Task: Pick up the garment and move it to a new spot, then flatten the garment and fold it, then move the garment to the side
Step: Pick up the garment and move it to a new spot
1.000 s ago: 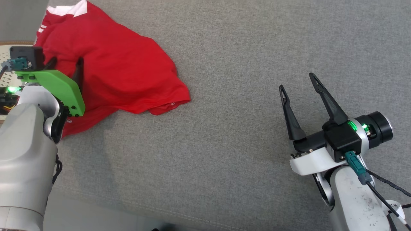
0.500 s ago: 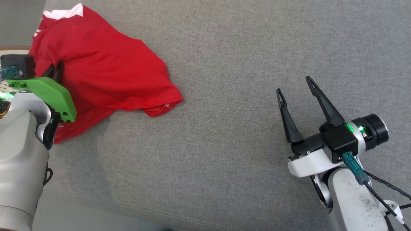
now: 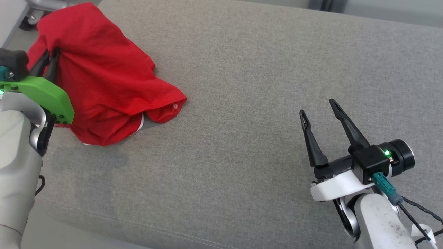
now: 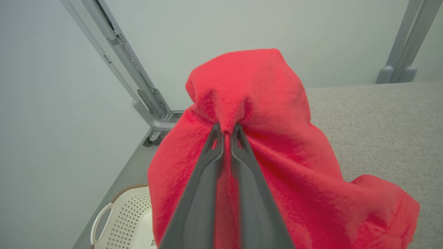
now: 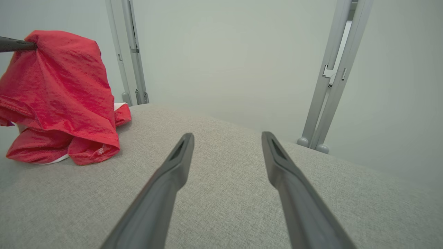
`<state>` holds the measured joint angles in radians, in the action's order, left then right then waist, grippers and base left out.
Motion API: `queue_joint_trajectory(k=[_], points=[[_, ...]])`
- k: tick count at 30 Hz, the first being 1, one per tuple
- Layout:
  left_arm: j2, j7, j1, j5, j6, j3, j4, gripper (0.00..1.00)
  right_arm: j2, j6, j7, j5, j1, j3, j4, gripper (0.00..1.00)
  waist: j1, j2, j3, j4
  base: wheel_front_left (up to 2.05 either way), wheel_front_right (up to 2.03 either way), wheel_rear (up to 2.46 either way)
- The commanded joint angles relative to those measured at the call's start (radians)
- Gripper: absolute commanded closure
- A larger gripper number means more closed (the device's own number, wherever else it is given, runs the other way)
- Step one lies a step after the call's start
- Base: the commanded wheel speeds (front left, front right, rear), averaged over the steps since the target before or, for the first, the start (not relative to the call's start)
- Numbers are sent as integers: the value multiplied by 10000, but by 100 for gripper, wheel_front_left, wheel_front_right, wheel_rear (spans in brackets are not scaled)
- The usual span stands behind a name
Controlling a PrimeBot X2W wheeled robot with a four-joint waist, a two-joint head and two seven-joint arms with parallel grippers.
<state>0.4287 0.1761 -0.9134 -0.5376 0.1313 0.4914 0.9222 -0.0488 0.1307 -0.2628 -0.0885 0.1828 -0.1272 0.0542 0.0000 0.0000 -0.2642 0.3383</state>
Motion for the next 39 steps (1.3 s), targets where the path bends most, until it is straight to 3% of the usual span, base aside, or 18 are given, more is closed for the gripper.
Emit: queue_joint_trajectory(k=[1,9,17,21,27,32,39], points=[[145,144,-196,47,-51,-3,-234,100,-29,-1,-32,90,-176,13,36,0,0,0,521,212,0,0,0],[76,448,290,-153,-282,-160,-2309,100,-30,-1,-32,467,-335,37,12,0,0,0,981,181,0,0,0],[-186,-287,1143,-383,-720,133,-5219,100,-33,-1,-32,604,-184,225,-78,0,0,0,1059,-622,0,0,0],[-353,-736,1495,-405,-923,436,-6439,100,-33,1,-30,595,-64,337,-100,0,0,0,1033,-1401,0,0,0],[-791,-1171,1968,-346,-1187,949,-7480,100,-30,-1,-32,721,133,520,-237,0,0,0,892,-3101,0,0,0],[-1334,-1337,2005,-340,-1299,1400,-7456,100,-21,-1,-32,824,235,885,-378,0,0,0,526,-4493,0,0,0],[-1867,-1280,1584,-143,-1472,1692,-6324,100,-21,-1,-32,1268,240,1154,-513,0,0,0,-127,-6114,0,0,0]])
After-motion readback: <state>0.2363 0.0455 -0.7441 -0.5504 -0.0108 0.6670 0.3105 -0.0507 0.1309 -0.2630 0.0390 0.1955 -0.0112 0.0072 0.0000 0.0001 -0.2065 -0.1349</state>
